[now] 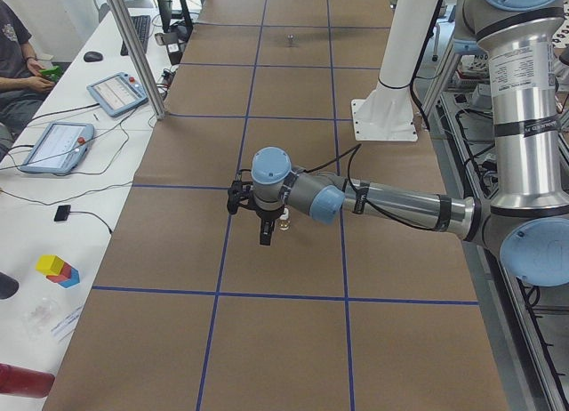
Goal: Assemble PPR valve and pipe with both arms
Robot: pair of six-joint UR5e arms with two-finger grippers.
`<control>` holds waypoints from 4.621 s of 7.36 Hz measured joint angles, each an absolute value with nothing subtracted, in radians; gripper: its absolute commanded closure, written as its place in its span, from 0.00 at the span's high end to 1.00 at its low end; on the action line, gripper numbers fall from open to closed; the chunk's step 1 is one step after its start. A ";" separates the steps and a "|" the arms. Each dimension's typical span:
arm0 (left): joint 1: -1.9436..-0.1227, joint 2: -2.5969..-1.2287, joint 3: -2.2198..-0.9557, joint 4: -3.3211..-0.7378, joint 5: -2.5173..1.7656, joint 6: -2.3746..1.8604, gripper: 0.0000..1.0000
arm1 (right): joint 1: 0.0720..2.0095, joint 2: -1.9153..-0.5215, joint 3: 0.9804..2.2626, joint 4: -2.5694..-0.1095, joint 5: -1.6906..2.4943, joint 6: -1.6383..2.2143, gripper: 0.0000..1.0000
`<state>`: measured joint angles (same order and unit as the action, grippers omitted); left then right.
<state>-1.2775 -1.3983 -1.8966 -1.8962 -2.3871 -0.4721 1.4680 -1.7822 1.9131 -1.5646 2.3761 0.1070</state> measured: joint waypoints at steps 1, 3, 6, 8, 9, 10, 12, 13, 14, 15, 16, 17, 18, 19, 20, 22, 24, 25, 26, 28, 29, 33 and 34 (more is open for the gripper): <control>-1.193 -1.401 -1.902 -1.961 -2.326 -0.587 0.99 | 1.468 -1.781 1.911 -1.565 2.376 0.107 1.00; -1.059 -1.432 -1.902 -2.011 -2.240 -0.728 0.97 | 1.468 -1.780 1.907 -1.565 2.376 0.107 1.00; -0.973 -1.454 -1.887 -2.018 -2.216 -0.789 0.94 | 1.467 -1.778 1.902 -1.565 2.375 0.108 1.00; -0.949 -1.473 -1.852 -2.015 -2.206 -0.793 0.91 | 1.466 -1.778 1.902 -1.564 2.375 0.109 1.00; -0.936 -1.480 -1.840 -2.014 -2.204 -0.793 0.89 | 1.467 -1.777 1.902 -1.564 2.375 0.109 1.00; -0.928 -1.482 -1.830 -2.013 -2.203 -0.791 0.88 | 1.466 -1.776 1.902 -1.563 2.375 0.109 1.00; -0.923 -1.479 -1.825 -2.013 -2.203 -0.789 0.87 | 1.466 -1.775 1.905 -1.563 2.375 0.110 1.00; -0.921 -1.476 -1.826 -2.013 -2.203 -0.788 0.82 | 1.467 -1.775 1.907 -1.563 2.376 0.110 1.00; -0.920 -1.473 -1.827 -2.013 -2.203 -0.788 0.72 | 1.467 -1.775 1.908 -1.563 2.376 0.110 1.00; -0.919 -1.470 -1.827 -2.013 -2.203 -0.788 0.56 | 1.467 -1.775 1.908 -1.563 2.376 0.110 1.00; -0.919 -1.469 -1.827 -2.013 -2.203 -0.788 0.21 | 1.467 -1.775 1.908 -1.563 2.376 0.110 1.00; -0.919 -1.469 -1.828 -2.013 -2.203 -0.788 0.00 | 1.467 -1.775 1.908 -1.563 2.376 0.110 1.00; -0.919 -1.469 -1.831 -2.013 -2.203 -0.787 0.00 | 1.467 -1.775 1.909 -1.563 2.377 0.110 1.00; -0.919 -1.468 -1.833 -2.012 -2.203 -0.784 0.00 | 1.467 -1.775 1.909 -1.563 2.378 0.110 1.00; -0.920 -1.468 -1.835 -2.013 -2.203 -0.782 0.00 | 1.467 -1.775 1.909 -1.563 2.379 0.110 1.00; -0.928 -1.472 -1.875 -2.001 -2.206 -0.781 0.00 | 1.467 -1.775 1.911 -1.563 2.384 0.110 1.00; -0.933 -1.517 -1.975 -1.879 -2.208 -0.790 0.00 | 1.467 -1.775 1.912 -1.563 2.393 0.110 1.00; -0.932 -1.588 -2.010 -1.785 -2.207 -0.794 0.00 | 1.468 -1.776 1.910 -1.556 2.394 0.112 1.00; -0.925 -1.698 -2.023 -1.679 -2.203 -0.799 0.00 | 1.468 -1.781 1.902 -1.525 2.391 0.114 1.00; -0.830 -1.956 -1.996 -1.479 -2.150 -0.885 0.00 | 1.468 -1.815 1.880 -1.423 2.389 0.113 1.00; -0.766 -2.089 -1.924 -1.436 -2.098 -0.960 0.00 | 1.467 -1.827 1.861 -1.369 2.390 0.114 1.00; -0.661 -2.497 -1.502 -1.489 -2.052 -1.091 0.00 | 1.461 -1.829 1.829 -1.270 2.388 0.119 1.00; -0.653 -2.551 -1.399 -1.545 -2.046 -1.093 0.00 | 1.459 -1.829 1.829 -1.268 2.389 0.120 1.00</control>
<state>-0.6528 -2.5508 -1.3994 -1.5446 -2.0455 -1.0931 1.4586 -1.8285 1.8288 -1.2682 2.3885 0.1198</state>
